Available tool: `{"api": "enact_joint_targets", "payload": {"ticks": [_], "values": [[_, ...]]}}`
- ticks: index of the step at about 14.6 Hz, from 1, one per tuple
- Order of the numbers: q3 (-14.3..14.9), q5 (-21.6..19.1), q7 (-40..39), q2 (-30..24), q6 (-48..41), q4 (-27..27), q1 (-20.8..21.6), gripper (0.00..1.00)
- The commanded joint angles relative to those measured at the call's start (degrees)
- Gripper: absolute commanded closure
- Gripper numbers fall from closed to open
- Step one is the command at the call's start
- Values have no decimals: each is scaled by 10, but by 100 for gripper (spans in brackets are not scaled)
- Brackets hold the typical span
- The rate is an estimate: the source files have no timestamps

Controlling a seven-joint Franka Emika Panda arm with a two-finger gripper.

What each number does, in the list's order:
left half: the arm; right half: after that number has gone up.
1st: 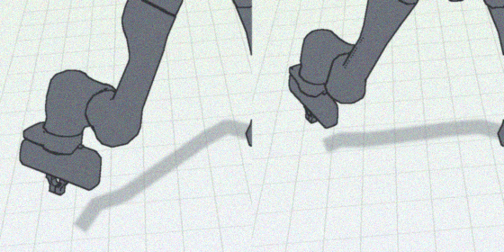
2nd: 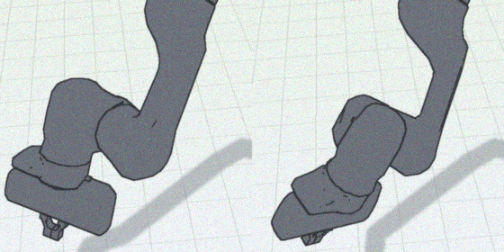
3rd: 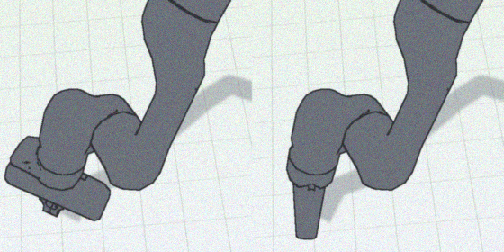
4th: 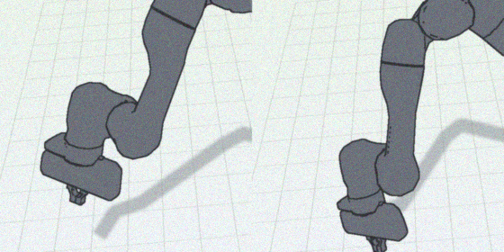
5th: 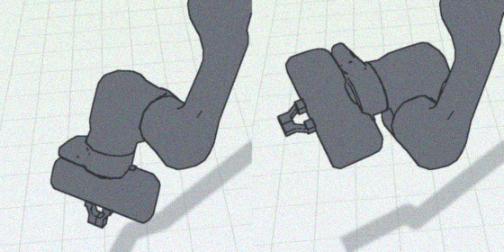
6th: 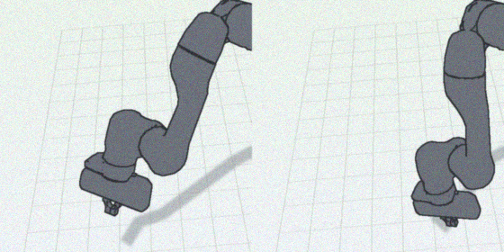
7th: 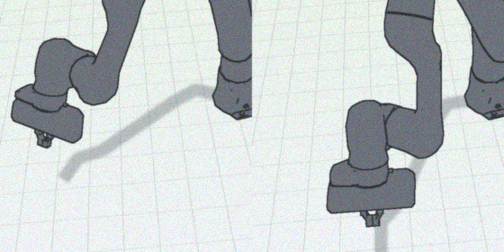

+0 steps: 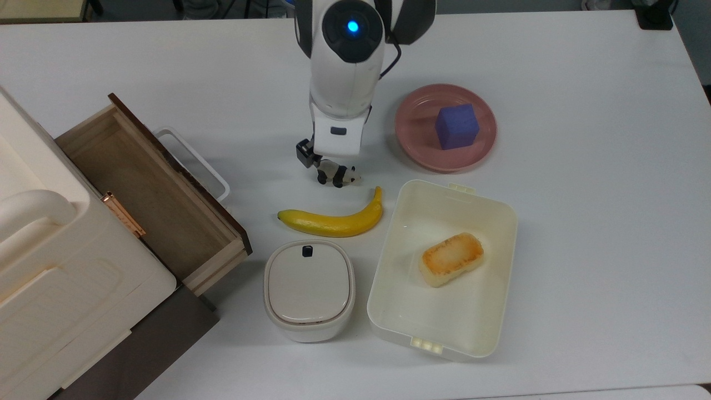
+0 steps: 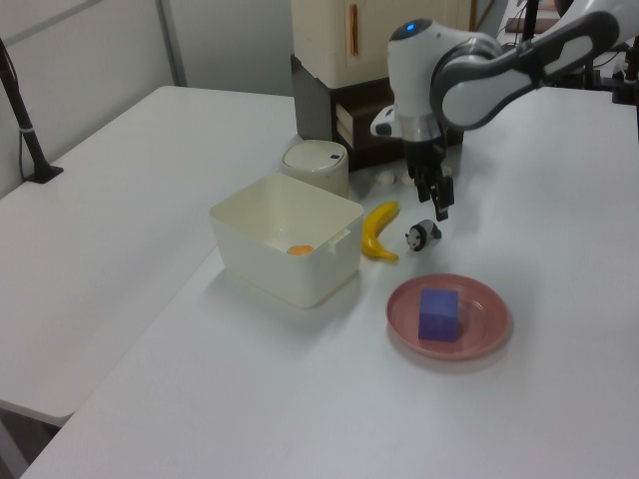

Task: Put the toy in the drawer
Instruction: 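Move the open gripper down over the black-and-white panda toy, then close the gripper on the panda toy and lift it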

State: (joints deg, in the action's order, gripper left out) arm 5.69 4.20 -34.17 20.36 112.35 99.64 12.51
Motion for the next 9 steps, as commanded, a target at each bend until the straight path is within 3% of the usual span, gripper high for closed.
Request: {"api": "enact_joint_targets", "payload": {"ticks": [1, 7, 8, 9], "values": [[16, 11, -13, 13, 35, 5, 19, 25], [16, 24, -10, 28, 45, 4, 23, 28], [16, 24, -10, 33, 45, 4, 24, 32], [16, 27, -10, 35, 45, 4, 27, 43]]}}
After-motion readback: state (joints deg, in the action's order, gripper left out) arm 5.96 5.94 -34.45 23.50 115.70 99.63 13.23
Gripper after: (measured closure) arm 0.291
